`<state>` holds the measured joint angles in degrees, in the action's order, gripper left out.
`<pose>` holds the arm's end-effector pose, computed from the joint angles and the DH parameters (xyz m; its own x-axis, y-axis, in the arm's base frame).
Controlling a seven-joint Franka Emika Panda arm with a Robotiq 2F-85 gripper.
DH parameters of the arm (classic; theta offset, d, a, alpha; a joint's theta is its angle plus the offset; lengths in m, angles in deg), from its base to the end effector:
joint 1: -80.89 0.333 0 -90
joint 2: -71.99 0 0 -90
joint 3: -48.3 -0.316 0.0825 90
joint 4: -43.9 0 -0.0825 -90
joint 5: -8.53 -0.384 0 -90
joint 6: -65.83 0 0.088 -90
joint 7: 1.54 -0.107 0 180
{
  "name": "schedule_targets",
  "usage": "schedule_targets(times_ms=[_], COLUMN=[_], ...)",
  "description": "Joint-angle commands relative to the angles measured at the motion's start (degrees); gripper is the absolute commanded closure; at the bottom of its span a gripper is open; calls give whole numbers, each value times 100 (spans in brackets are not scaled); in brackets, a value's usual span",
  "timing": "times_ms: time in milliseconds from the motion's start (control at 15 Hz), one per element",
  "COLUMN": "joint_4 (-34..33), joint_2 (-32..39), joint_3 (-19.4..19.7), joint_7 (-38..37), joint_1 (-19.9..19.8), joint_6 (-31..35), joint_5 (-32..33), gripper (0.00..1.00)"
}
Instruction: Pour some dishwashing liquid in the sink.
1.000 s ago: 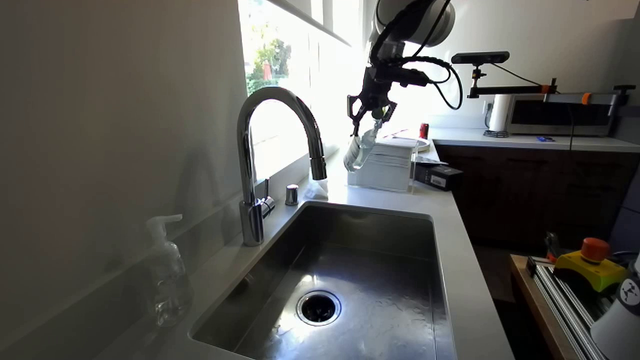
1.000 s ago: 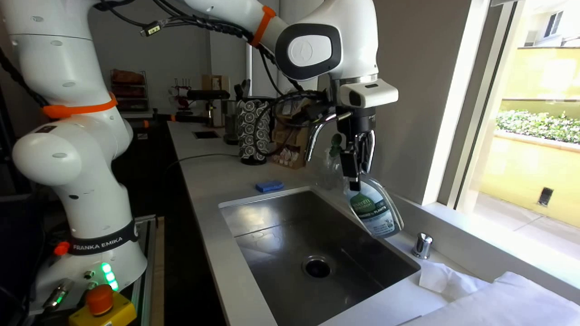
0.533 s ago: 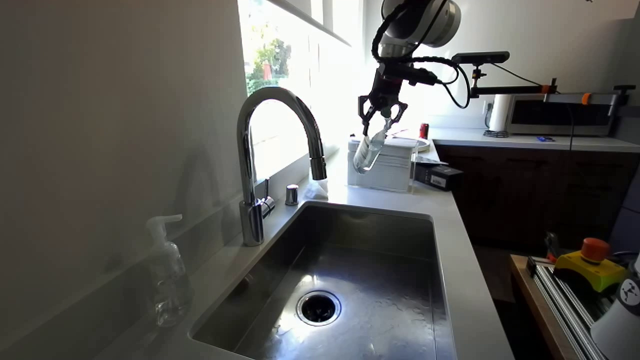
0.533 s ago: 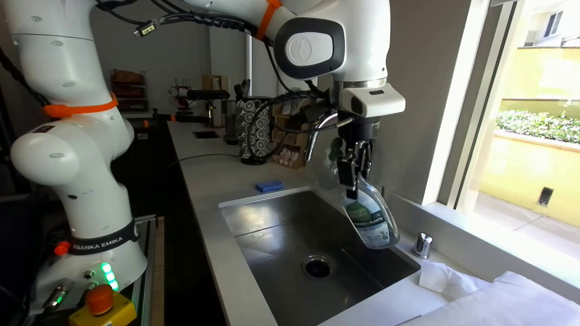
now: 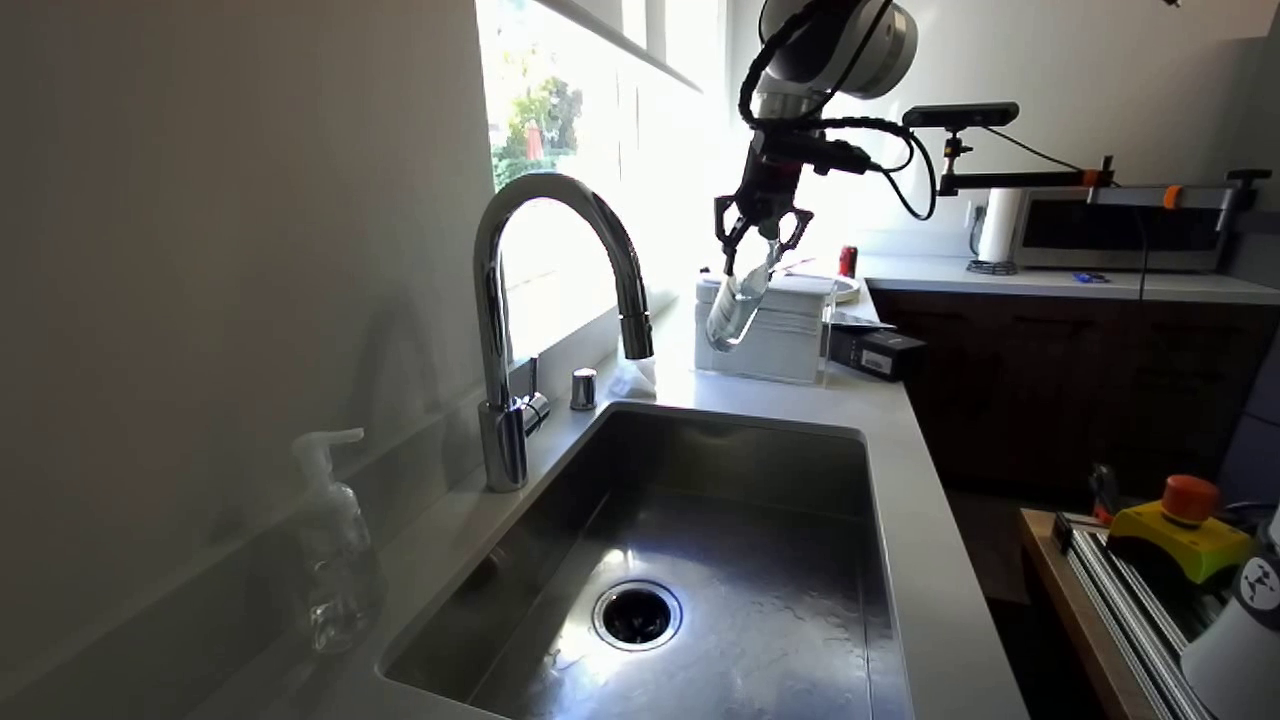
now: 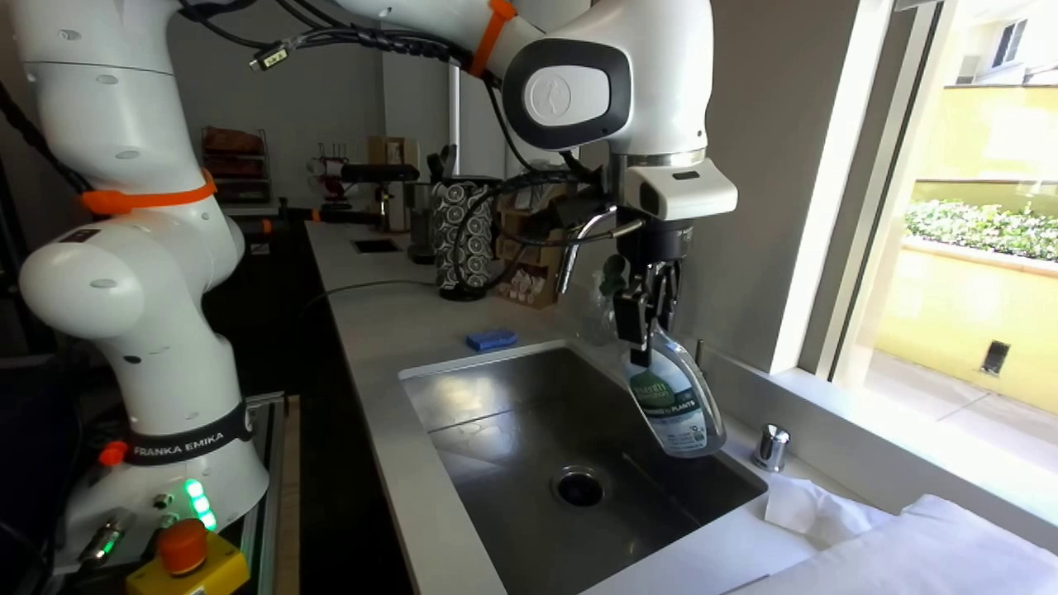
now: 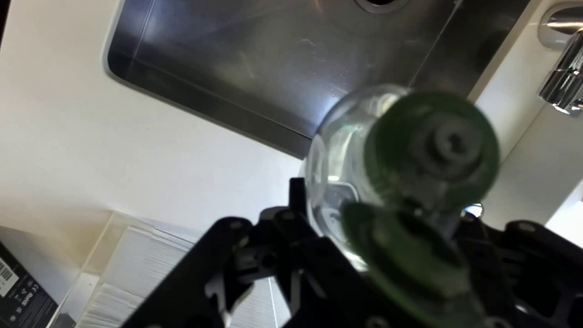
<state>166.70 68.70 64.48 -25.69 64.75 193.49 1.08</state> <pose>0.4591 -0.2875 0.4415 0.4837 -0.8725 0.0695 -0.8557 -0.4880 -0.1720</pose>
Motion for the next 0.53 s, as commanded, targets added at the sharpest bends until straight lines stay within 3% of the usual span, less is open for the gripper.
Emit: schedule_targets(times_ms=[0, 467], joint_4=[-380, -1110], joint_2=[249, 740], joint_3=[84, 296], joint_7=[-389, -769], joint_1=[-100, -277], joint_6=[-318, -1284], joint_5=[-318, -814], gripper=[69, 69])
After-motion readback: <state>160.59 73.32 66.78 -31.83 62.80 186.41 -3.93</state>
